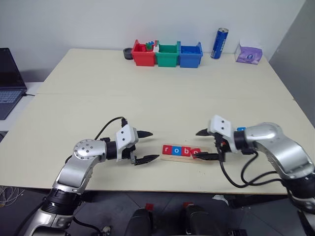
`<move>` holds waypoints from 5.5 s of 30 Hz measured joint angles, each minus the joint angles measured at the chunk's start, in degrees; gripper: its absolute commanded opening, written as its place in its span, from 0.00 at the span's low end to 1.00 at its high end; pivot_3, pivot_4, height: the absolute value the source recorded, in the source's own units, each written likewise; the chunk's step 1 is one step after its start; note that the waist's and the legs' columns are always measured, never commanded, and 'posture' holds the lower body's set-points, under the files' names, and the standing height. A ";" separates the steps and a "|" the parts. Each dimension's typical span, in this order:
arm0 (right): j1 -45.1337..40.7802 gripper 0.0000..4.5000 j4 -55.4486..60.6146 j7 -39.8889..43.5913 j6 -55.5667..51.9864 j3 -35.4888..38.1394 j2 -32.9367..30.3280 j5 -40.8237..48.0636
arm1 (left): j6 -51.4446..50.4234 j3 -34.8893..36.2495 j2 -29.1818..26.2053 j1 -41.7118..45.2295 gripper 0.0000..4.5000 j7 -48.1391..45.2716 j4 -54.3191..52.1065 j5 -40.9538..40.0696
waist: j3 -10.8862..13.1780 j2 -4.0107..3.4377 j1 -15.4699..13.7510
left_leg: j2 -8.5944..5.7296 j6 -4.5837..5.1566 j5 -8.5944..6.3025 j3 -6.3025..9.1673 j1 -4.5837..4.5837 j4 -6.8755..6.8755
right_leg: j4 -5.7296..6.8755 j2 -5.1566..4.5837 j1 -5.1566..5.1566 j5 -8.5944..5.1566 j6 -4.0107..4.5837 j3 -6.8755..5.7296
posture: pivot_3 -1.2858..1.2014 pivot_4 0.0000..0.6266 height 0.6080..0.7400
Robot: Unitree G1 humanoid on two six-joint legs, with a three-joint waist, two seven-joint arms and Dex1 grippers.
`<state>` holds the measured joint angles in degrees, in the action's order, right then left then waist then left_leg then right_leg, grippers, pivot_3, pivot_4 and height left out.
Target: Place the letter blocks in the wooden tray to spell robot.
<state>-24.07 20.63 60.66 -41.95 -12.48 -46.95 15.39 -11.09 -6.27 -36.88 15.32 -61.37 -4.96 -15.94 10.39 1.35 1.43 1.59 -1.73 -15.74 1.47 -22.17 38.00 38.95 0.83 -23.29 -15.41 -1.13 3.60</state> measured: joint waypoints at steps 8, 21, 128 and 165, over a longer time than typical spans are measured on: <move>5.61 0.12 4.05 -1.03 -1.00 -0.05 -1.98 0.12 | 0.20 -0.13 0.12 0.51 1.00 -0.33 0.23 0.00 | 0.00 -0.01 0.62 | 0.02 0.00 0.00 -0.04 0.14 -0.01 | 0.07 0.12 -0.02 -0.12 -0.21 0.09 | 0.52 0.24 1.00; 3.98 0.01 1.94 -4.49 -0.79 -8.75 3.25 -3.01 | 0.42 -0.23 0.31 1.25 1.00 -0.51 1.07 0.04 | 0.00 0.00 0.41 | 0.03 0.00 0.00 -0.03 0.10 0.02 | 0.05 0.06 -0.01 -0.12 -0.21 0.12 | 0.52 0.24 1.00; 6.43 0.99 -7.81 -32.44 -2.21 26.22 15.70 -6.80 | 0.18 -0.16 0.33 -0.32 1.00 0.60 -0.19 -0.04 | 0.00 -0.02 0.43 | 0.01 -0.01 0.01 -0.12 0.07 -0.03 | 0.10 0.07 -0.04 0.04 0.06 0.22 | 0.52 0.24 1.00; 22.93 0.32 6.50 -51.04 -11.90 30.50 32.55 -1.01 | 1.57 -0.33 0.85 0.52 1.00 -0.82 1.09 0.09 | -0.13 0.08 0.26 | 0.09 -0.01 0.00 0.03 0.03 -0.11 | 0.07 0.08 0.00 -0.08 -0.09 0.20 | 0.52 0.24 1.00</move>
<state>-1.14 27.13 9.62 -53.85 18.02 -14.40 14.38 -9.52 -6.60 -36.02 15.84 -62.19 -3.87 -15.85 10.26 1.43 1.70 1.68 -1.74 -15.74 1.50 -22.14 37.89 39.02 0.91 -23.29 -15.49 -1.22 3.79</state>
